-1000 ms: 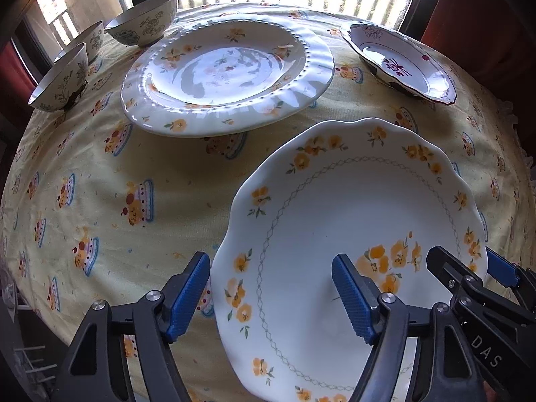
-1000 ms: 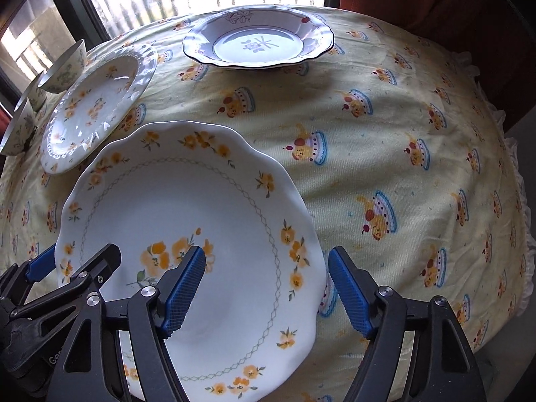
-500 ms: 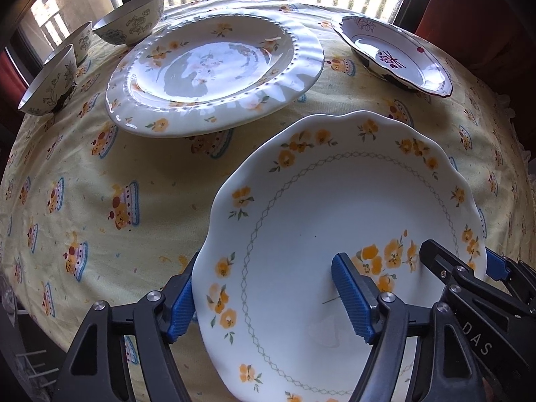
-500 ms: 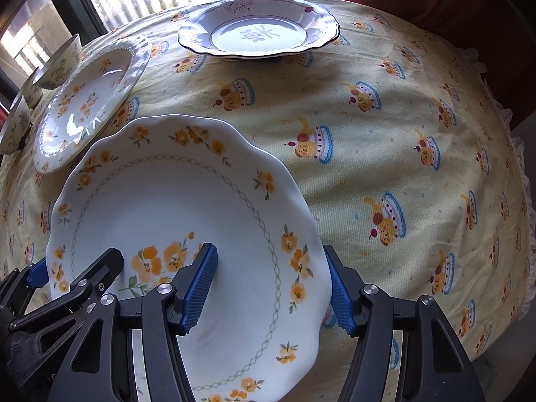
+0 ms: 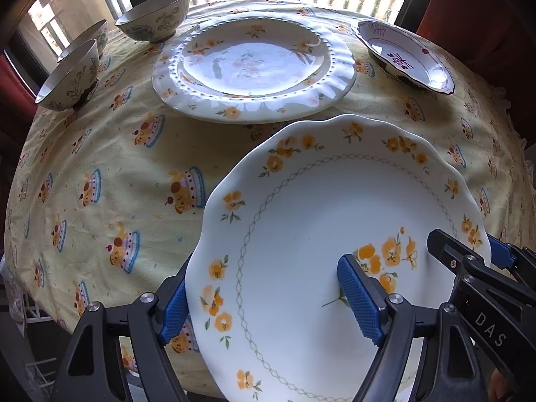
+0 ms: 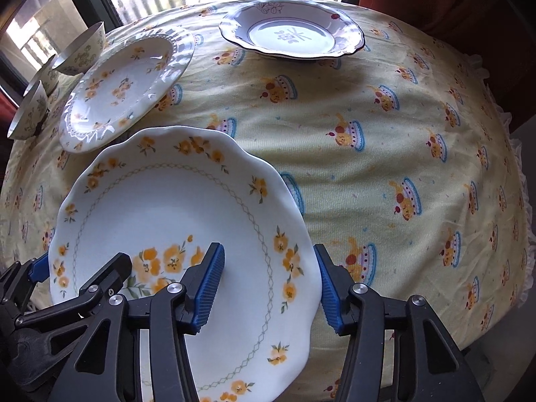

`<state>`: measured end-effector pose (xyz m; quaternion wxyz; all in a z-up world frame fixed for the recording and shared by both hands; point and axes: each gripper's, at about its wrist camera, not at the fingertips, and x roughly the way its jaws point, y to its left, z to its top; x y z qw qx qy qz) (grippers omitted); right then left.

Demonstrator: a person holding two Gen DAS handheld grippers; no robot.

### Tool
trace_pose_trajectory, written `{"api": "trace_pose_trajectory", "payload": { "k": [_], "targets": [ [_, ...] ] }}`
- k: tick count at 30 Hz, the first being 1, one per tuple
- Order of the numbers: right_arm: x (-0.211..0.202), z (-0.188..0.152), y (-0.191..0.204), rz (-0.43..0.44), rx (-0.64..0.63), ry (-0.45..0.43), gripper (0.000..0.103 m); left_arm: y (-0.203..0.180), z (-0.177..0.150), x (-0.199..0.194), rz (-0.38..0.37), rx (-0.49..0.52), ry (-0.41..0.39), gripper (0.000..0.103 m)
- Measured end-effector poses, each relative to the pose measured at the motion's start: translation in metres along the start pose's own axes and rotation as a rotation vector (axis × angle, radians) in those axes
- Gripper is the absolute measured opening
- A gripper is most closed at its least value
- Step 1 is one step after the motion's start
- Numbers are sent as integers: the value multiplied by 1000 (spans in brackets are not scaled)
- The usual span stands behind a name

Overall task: Organize plates and bowls
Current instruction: 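Lift the flower plate and carry it toward the bowls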

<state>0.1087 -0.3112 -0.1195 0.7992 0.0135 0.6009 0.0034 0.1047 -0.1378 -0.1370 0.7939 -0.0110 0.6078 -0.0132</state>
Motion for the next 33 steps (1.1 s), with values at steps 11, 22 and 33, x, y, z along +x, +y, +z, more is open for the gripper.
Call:
{"api": "trace_pose_trajectory", "payload": {
  "k": [11, 22, 33],
  "targets": [
    [-29, -3, 81, 7, 30, -80, 57, 84, 13, -29, -6, 28, -52, 81],
    [-31, 4, 173, 17, 69, -94, 57, 172, 22, -41, -3, 37, -95, 81],
    [-11, 13, 257, -7, 112, -65, 57, 245, 40, -18, 0, 79, -49, 81]
  ]
}}
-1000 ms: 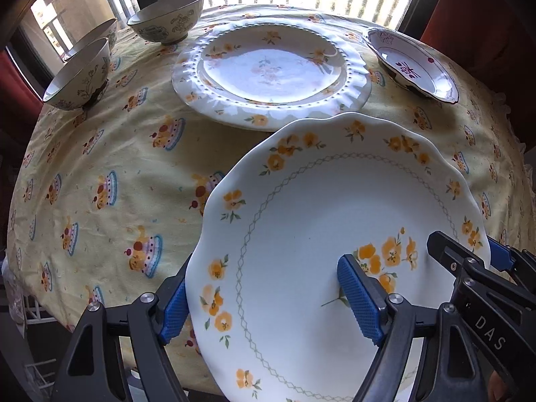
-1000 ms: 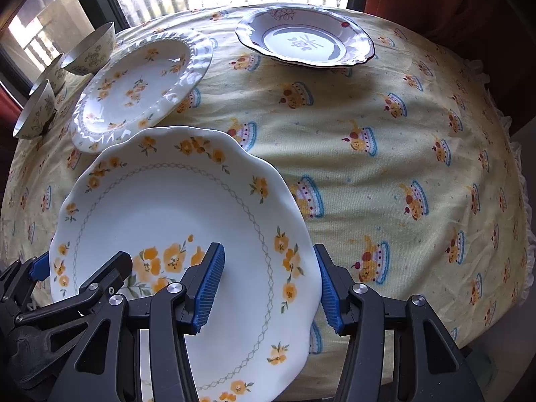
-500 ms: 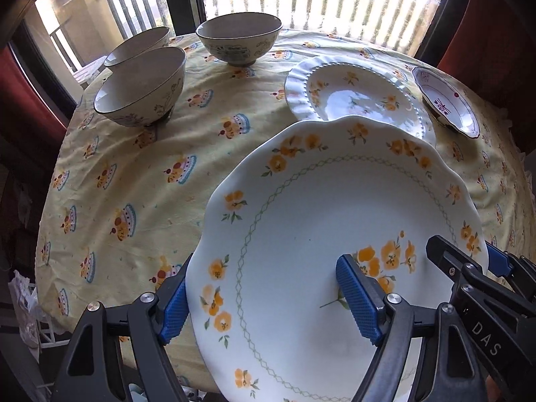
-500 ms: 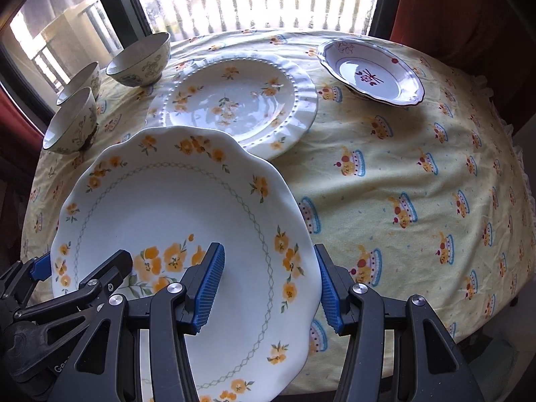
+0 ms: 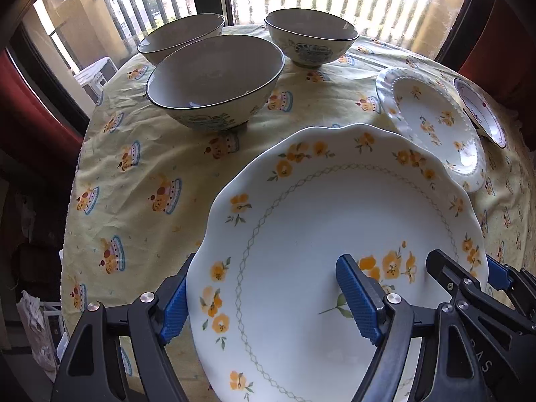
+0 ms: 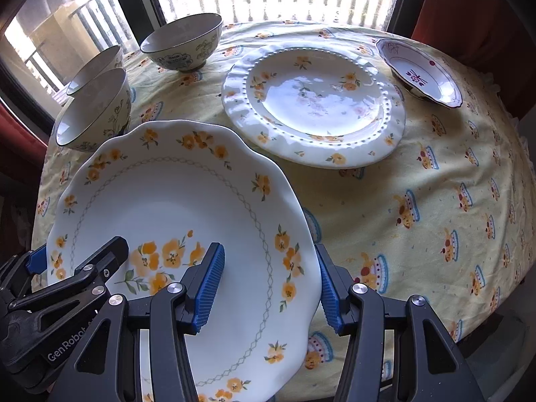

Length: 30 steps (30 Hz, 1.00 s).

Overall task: Organize plates and bowls
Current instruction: 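Lift the flower plate and carry it toward the bowls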

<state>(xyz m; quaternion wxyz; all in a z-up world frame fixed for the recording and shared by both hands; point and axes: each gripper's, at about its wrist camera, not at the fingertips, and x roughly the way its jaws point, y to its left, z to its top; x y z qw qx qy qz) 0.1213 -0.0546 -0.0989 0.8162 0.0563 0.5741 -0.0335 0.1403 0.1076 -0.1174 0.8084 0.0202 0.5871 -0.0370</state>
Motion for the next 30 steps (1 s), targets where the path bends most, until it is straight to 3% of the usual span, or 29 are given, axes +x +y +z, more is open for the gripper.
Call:
{"api": "trace_pose_trajectory", "payload": {
  "k": [14, 24, 30],
  "targets": [
    [33, -2, 62, -25, 24, 83, 57, 55, 3, 34, -21, 35, 78, 81],
    [49, -6, 70, -64, 42, 155, 57, 60, 8, 46, -30, 34, 111, 83],
    [42, -1, 75, -82, 4, 137, 59, 50, 11, 45, 1, 85, 110, 84]
  ]
}}
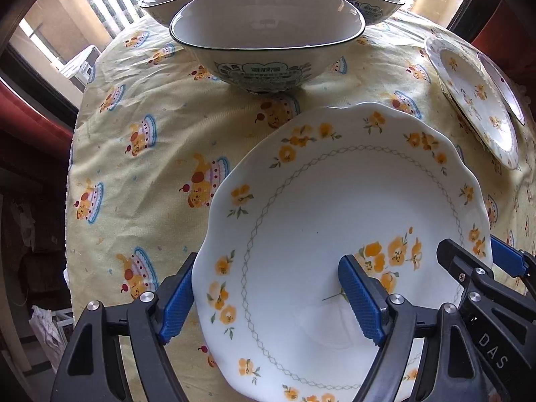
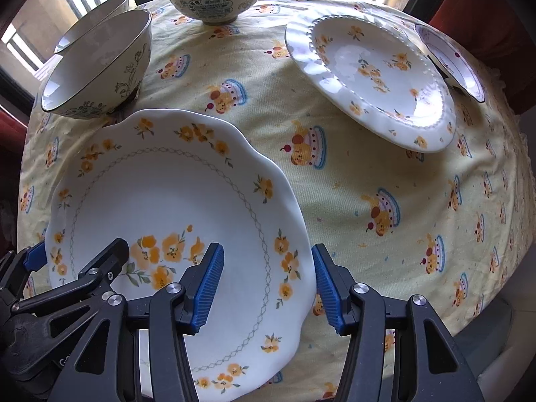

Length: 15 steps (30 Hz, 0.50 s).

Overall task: Organize plates and bowls
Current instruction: 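Lift the flower plate and carry it toward the bowls, then lower the flower plate beside the bowls and open both grippers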

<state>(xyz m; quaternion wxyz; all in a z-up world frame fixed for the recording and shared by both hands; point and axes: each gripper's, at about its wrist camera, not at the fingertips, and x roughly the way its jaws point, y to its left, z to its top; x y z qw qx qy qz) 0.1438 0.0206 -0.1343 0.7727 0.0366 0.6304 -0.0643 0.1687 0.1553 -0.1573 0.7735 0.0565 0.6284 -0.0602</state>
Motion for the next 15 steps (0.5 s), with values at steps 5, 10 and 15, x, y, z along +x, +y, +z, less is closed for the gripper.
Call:
{"api": "trace_pose_trajectory", "payload": {
  "k": [5, 10, 15],
  "targets": [
    [-10, 5, -5, 43, 23, 2, 62, 5, 0, -11, -30, -50, -2, 87],
    [-29, 8, -8, 64, 1, -18, 65, 7, 0, -27, -7, -38, -26, 90],
    [-42, 9, -13, 84, -16, -43, 68, 5, 1, -44, 12, -46, -56, 92]
  ]
}}
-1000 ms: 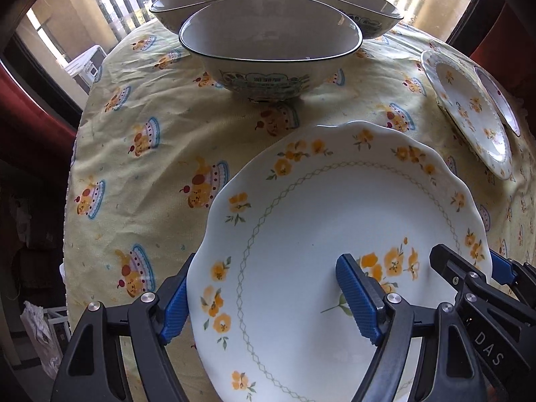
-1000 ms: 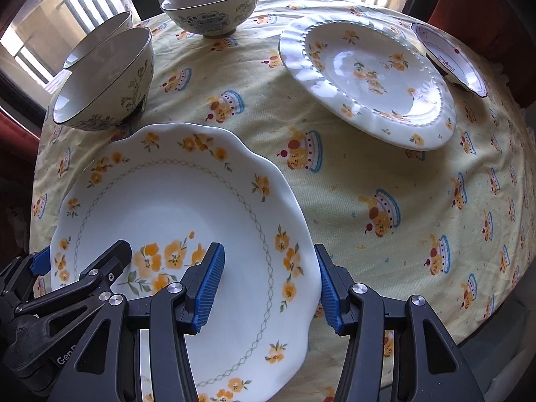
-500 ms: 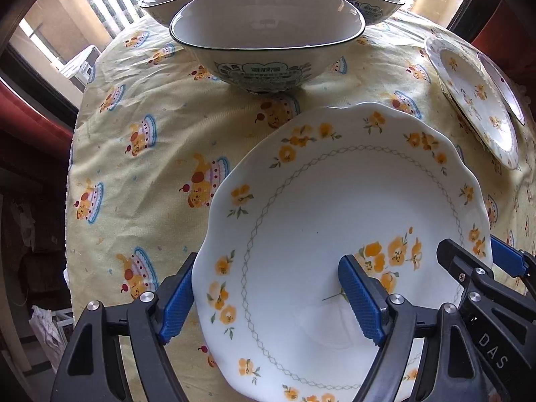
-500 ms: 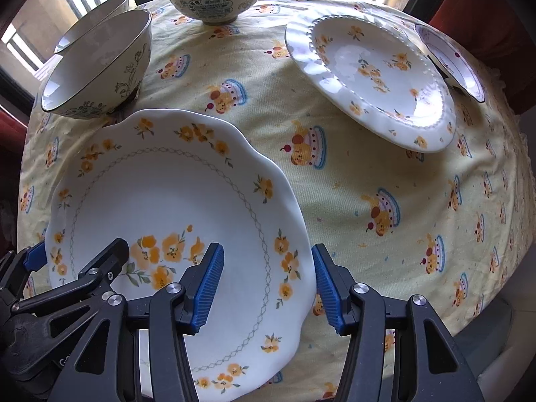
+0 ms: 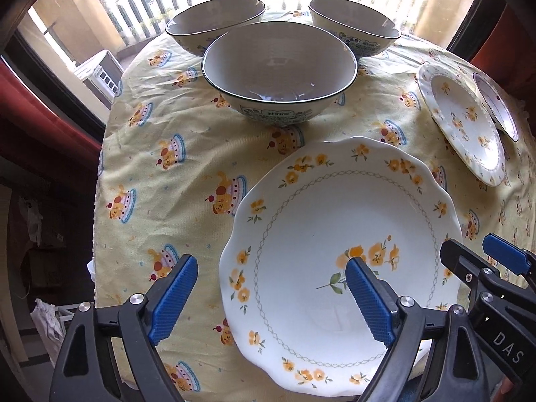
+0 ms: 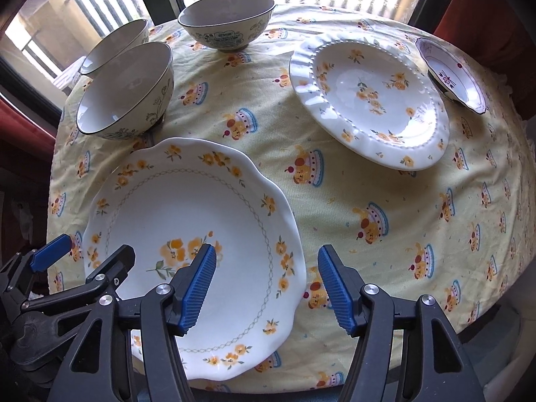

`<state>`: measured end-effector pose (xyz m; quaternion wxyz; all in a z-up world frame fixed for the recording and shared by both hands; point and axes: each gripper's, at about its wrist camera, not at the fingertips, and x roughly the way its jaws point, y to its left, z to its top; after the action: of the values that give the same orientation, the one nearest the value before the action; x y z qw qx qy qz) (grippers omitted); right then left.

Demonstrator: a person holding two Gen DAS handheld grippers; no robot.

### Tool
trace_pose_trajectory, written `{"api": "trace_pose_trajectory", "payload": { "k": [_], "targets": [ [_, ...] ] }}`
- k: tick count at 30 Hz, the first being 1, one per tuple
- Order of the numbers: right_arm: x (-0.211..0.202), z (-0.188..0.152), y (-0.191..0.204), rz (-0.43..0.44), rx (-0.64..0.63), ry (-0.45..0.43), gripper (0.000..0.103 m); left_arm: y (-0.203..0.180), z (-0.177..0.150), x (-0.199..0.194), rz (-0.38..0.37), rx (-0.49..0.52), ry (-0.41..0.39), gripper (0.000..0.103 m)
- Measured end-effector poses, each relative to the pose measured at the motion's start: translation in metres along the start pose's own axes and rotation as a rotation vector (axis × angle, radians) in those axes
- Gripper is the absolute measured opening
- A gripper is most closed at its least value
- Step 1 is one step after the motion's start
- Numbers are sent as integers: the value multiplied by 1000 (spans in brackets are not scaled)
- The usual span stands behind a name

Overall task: Organize plates and bowls
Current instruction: 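Lower the flower plate beside the bowls and open both grippers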

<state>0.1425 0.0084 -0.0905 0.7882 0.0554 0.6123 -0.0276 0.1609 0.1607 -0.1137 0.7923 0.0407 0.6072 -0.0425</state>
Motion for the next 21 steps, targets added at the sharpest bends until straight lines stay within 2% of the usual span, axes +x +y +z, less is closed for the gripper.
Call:
{"api": "trace_pose_trajectory", "payload": {
  "k": [3, 8, 21],
  "targets": [
    [-6, 3, -4, 12, -5, -13, 71, -4, 0, -8, 6, -12, -23, 94],
    [-16, 10, -18, 27, -21, -44, 76, -11, 1, -15, -30, -30, -48, 99],
    [-25, 35, -71, 67, -41, -74, 77, -65, 27, -24, 1, -58, -73, 99]
  ]
}}
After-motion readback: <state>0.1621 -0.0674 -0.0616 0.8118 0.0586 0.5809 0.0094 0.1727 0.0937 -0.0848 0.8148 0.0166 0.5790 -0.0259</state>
